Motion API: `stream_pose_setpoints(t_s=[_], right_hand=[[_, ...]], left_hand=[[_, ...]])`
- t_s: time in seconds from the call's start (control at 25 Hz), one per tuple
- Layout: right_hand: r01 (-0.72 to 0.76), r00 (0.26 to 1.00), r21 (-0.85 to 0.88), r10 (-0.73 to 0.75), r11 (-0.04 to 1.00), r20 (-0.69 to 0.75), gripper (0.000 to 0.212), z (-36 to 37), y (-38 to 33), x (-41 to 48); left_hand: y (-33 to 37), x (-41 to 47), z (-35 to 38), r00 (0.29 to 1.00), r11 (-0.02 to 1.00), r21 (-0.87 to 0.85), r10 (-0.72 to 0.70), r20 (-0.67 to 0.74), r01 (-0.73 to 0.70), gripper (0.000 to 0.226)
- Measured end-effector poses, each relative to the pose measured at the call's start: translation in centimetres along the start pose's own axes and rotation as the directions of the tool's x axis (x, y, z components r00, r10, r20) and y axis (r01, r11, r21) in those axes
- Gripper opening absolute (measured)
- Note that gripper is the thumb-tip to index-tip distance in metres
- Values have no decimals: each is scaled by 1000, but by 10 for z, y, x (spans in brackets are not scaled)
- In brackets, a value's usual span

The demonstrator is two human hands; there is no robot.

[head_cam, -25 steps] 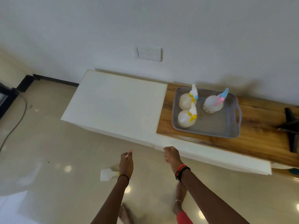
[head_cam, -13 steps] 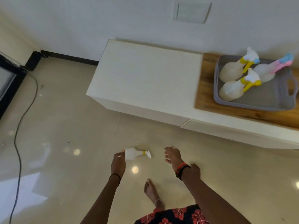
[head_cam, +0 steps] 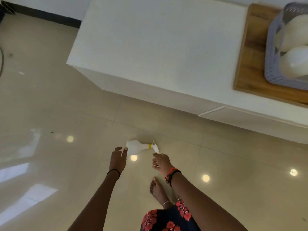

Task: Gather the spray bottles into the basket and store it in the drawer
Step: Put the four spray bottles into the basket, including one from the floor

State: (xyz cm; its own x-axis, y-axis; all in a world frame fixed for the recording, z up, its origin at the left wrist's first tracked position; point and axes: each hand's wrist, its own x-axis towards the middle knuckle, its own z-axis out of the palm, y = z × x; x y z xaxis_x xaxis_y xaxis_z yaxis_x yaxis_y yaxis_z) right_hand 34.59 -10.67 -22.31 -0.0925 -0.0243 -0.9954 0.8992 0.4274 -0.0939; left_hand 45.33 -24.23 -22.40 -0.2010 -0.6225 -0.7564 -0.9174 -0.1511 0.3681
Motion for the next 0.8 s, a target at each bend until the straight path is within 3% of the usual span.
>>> stream_pose_setpoints(t_s=[0.16,0.28,0.4,0.52,0.64,0.8], right_hand=[[-63,998,65,62,996,24,11,24,11,87],[-91,995,115,86,989,47,28,40,19,146],[-116,993,175,108,978,54,11,52,24,199],[-153,988,151,147,977,50,13,59,30,239],[-163,984,110,153,980,95,22,61,38,257],[-113,987,87,101,990,128,33,57,39,255]], left_hand=[[-20,76,39,973,910,351,180,144,-220,51],[-31,124,66,926,736,564,260,274,-374,70],[-47,168,91,895,560,700,221,388,-443,94],[-61,197,106,888,426,782,154,434,-456,109],[-69,210,112,882,426,778,132,452,-462,113],[-72,203,111,891,544,716,154,427,-437,104]])
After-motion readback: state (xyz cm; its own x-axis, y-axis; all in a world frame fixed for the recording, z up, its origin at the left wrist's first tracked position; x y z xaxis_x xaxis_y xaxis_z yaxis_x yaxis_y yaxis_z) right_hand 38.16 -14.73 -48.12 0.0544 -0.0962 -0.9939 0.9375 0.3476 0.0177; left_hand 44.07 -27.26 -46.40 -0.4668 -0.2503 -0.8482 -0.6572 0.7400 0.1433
